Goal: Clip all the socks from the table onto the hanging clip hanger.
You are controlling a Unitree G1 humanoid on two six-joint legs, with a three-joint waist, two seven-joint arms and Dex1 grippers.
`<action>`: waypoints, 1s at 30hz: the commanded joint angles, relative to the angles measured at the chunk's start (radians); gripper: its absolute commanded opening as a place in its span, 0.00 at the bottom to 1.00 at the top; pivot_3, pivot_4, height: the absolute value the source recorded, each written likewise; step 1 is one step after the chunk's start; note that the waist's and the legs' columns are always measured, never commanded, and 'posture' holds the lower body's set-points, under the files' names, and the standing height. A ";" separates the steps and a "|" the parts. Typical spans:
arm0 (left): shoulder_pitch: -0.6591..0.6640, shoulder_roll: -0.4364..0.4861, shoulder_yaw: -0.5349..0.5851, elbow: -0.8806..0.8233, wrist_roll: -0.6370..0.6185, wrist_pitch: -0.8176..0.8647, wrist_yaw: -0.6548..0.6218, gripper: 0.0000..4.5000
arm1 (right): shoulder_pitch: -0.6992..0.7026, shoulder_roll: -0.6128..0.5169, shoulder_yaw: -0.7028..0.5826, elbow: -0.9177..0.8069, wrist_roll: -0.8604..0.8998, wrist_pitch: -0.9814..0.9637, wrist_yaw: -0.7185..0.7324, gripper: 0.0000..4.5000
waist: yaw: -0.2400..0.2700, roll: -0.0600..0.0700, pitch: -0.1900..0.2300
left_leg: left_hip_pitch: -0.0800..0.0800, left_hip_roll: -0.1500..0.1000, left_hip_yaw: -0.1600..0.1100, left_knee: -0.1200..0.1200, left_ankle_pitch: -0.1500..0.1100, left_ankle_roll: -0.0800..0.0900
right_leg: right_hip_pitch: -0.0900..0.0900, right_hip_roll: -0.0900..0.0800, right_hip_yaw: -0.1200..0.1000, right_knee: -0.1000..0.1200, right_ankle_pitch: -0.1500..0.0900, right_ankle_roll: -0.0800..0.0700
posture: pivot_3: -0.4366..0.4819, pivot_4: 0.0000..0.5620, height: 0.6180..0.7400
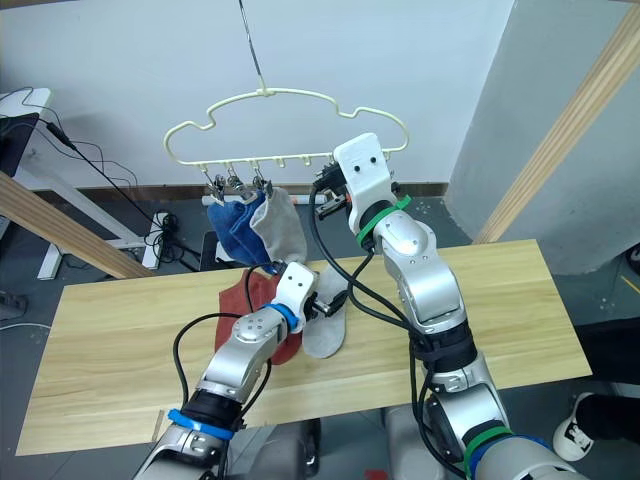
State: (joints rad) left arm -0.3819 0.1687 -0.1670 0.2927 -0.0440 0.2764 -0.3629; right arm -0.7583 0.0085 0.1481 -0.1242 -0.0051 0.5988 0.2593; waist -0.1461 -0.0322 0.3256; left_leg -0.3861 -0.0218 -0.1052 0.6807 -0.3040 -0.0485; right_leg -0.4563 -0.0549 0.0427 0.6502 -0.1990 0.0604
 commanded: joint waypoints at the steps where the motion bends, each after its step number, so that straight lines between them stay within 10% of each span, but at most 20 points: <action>1: -0.015 -0.006 -0.030 0.024 0.030 -0.008 -0.016 0.97 | -0.008 0.008 0.002 -0.051 0.019 -0.003 -0.003 0.00 | -0.001 0.000 0.000 | 0.000 0.000 0.000 0.000 0.000 0.000 | 0.000 0.000 0.000 0.000 0.000 0.000 | 0.20 0.55 0.95; 5: -0.019 0.008 -0.055 0.058 0.079 -0.015 -0.010 0.97 | -0.005 0.012 0.004 -0.055 0.019 -0.001 -0.006 0.00 | -0.004 0.000 0.000 | 0.000 0.000 0.000 0.000 0.000 0.000 | 0.000 0.000 0.000 0.000 0.000 0.000 | 0.19 0.55 0.95; 22: -0.008 0.009 -0.057 0.091 0.139 -0.026 -0.004 0.01 | 0.000 0.020 0.006 -0.064 0.025 0.007 -0.013 0.00 | -0.010 0.000 -0.001 | 0.001 0.000 0.000 0.000 0.000 0.000 | 0.001 0.000 0.000 0.000 0.000 0.000 | 0.18 0.55 0.95; 30: -0.084 0.056 -0.074 0.074 0.268 -0.408 0.125 0.00 | -0.001 0.016 0.006 -0.070 0.032 0.012 -0.020 0.00 | -0.012 0.000 0.000 | 0.000 0.000 0.000 0.000 0.000 0.000 | 0.000 0.000 0.000 0.000 0.001 0.000 | 0.18 0.56 0.95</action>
State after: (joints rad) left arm -0.4335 0.2196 -0.2316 0.3978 0.1930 -0.0337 -0.2725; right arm -0.7575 0.0180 0.1503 -0.1359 0.0172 0.6195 0.2413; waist -0.1581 -0.0320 0.3251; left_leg -0.3862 -0.0216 -0.1057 0.6806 -0.3039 -0.0486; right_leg -0.4564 -0.0552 0.0426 0.6498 -0.1984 0.0602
